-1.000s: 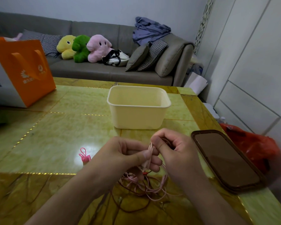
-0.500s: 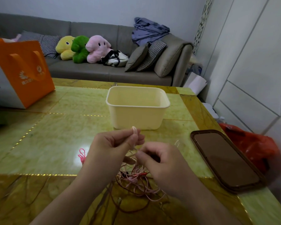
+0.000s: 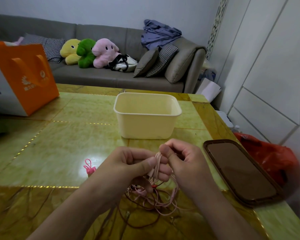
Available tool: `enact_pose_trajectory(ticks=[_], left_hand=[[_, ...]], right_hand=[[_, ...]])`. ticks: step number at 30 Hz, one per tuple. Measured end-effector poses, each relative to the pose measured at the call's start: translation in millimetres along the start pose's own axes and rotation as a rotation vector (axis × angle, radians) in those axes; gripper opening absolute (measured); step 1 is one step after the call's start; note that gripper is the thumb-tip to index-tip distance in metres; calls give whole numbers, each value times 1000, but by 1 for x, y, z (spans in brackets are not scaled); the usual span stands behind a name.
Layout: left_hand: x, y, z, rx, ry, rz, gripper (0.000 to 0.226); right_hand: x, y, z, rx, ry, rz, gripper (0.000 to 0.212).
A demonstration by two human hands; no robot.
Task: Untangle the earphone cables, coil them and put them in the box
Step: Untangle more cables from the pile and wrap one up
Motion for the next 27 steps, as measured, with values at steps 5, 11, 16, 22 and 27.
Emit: enact_pose_trajectory(ticks=[5, 11, 16, 22, 27], left_hand=[[9, 3, -6, -124, -247, -141, 32], [22, 5, -7, -240, -17, -307, 30], [18, 7, -2, -259, 638, -182, 24], [10, 7, 4, -29, 163, -43, 22], [9, 4, 5, -14, -108, 8, 28]], right_hand=[[-14, -4, -7, -5, -85, 113, 27], [-22, -12, 0, 23, -236, 222, 23], [-11, -12, 11, 110, -178, 128, 20], [4, -4, 7, 63, -63, -14, 20], [-4, 0, -3, 35, -10, 19, 24]])
Point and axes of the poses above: each hand's wrist, its own y-axis towards the middle knuckle, its own x-axis out of the back of the hand, z = x × y, the point moved 6 cm from there along y, towards the middle knuckle, and after that the axes turned 4 degrees about -x, right-handed, at the moved point
